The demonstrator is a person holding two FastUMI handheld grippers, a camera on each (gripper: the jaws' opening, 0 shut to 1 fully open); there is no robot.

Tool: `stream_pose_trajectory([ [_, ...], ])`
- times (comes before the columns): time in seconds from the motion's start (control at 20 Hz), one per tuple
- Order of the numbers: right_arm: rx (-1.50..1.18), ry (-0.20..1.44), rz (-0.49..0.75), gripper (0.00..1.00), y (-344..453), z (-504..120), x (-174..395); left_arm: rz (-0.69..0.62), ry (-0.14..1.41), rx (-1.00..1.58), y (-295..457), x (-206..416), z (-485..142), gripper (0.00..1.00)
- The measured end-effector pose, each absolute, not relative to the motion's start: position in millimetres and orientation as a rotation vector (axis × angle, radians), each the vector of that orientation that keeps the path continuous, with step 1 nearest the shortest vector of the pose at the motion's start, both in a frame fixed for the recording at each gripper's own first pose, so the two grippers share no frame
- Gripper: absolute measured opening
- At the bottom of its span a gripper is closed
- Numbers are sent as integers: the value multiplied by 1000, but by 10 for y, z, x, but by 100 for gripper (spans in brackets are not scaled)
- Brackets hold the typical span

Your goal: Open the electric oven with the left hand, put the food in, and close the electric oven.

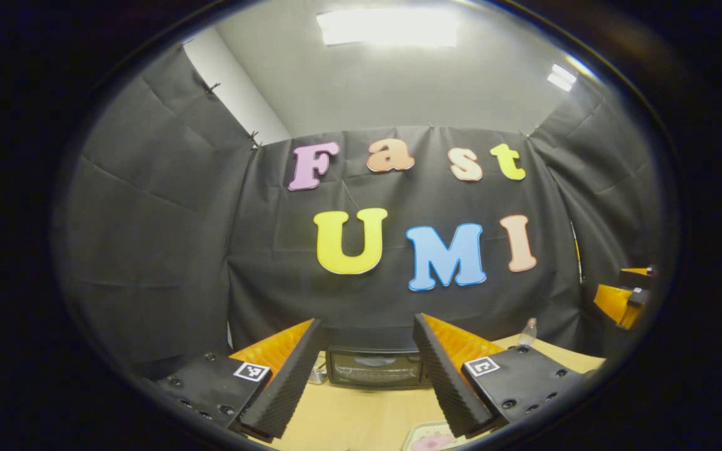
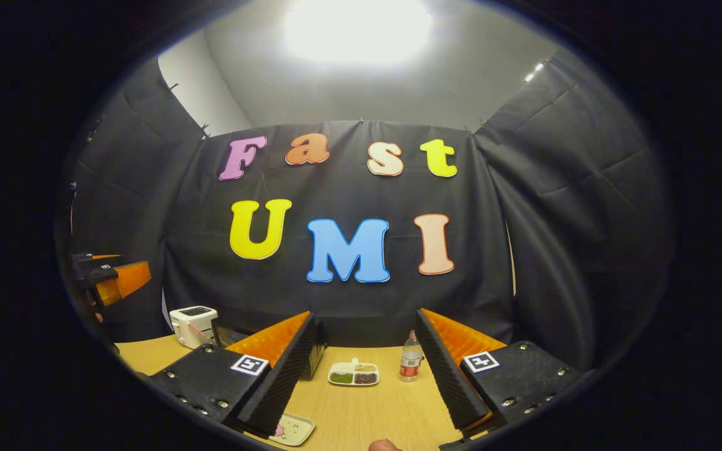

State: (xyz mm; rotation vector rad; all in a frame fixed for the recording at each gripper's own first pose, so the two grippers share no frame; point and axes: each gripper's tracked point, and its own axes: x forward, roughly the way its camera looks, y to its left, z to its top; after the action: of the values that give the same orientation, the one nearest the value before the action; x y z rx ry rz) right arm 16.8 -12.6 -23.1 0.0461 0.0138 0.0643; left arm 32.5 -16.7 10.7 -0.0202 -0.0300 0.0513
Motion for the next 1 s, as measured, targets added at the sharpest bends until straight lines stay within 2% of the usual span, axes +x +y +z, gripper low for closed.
stream_pose_trajectory([
  [0.2, 33, -12, 79, 97, -48, -183, 304, 43, -26, 6, -157, 769, 16, 97],
  [0.25, 29, -17, 78, 97, -29, -183, 347, 42, -30, 11, -157, 891, -4, 100],
  [0.5, 66, -5, 38, 97, 94, -213, 602, 3, -17, 4, -152, 1635, -293, 98],
  [0.65, 54, 2, 5, 97, 146, -266, 739, -30, 4, 16, -179, 2040, -559, 100],
  [0.8, 50, 10, -24, 97, 194, -297, 865, -70, 43, 4, -230, 2382, -877, 97],
  [0.85, 48, 10, -36, 97, 202, -302, 905, -81, 58, -1, -255, 2468, -1005, 100],
  [1.0, 34, 25, -69, 97, 230, -354, 1008, -108, 108, -11, -310, 2731, -1359, 100],
])
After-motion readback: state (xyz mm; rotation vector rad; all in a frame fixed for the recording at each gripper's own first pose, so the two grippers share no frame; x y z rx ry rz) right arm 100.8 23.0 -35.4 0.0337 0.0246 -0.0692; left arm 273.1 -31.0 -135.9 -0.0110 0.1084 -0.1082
